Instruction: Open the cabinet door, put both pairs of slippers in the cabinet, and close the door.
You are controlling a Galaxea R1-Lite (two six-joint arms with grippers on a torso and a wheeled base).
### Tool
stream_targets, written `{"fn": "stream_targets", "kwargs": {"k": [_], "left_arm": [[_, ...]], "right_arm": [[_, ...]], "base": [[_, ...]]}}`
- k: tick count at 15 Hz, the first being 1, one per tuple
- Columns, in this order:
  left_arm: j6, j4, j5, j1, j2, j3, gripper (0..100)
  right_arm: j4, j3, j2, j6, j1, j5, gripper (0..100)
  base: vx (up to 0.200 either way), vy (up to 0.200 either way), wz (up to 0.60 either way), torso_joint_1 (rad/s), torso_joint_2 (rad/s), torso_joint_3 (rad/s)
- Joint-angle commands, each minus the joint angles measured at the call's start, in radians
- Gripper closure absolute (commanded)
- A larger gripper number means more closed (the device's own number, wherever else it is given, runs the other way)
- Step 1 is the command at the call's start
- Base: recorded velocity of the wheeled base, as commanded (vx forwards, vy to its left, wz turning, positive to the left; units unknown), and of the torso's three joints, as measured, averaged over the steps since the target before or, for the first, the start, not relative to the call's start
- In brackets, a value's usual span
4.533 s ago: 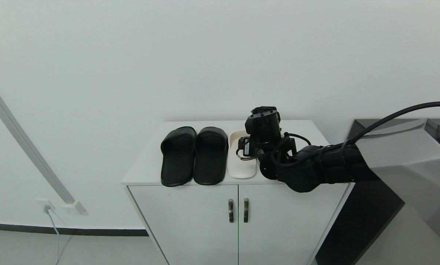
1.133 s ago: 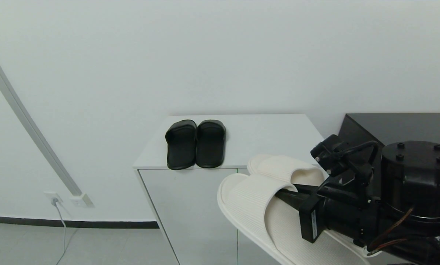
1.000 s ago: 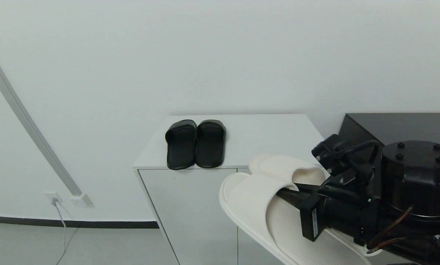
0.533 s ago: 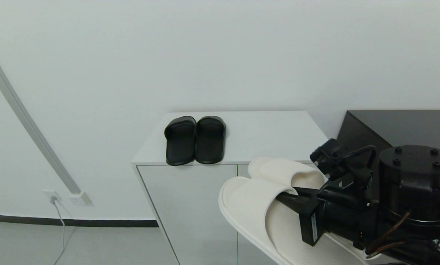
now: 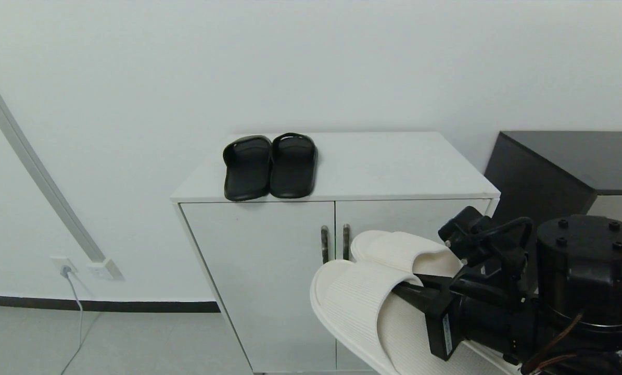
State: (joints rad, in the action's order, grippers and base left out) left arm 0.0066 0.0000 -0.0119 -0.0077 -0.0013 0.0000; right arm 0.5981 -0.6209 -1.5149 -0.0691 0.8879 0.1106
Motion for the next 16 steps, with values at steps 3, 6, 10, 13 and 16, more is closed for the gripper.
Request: {"fn": "stream_targets", "kwargs": {"k": [3,6,10,13,16], "left_arm": [[0.001,0.000,0.000,0.000,0.001,0.000,0],[0.001,0.000,0.000,0.000,0.001,0.000,0],[0.001,0.000,0.000,0.000,0.001,0.000,0],[0.001,0.000,0.000,0.000,0.001,0.000,0],[0.001,0.000,0.000,0.000,0.001,0.000,0]], "right_arm": [[0.000,0.004,0.002,0.000,0.006,0.000,100],[0.000,0.007,0.002,0.003,0.008,0.000,100],[0.029,0.023,-0.002,0.015,0.008,0.000,100],[0.031,0.026,-0.005,0.017,0.008,0.000,100],[0.031,0.032,-0.007,0.015,0.006,0.000,100]], "base": [[0.000,0.000,0.00,-0.188,0.51,0.320],[0.000,0.000,0.00,-0.163,0.48,0.313],[0.000,0.000,0.00,-0.143,0.47,0.327],[0.000,0.000,0.00,-0.118,0.46,0.349],[0.000,0.000,0.00,-0.069,0.45,0.375]]}}
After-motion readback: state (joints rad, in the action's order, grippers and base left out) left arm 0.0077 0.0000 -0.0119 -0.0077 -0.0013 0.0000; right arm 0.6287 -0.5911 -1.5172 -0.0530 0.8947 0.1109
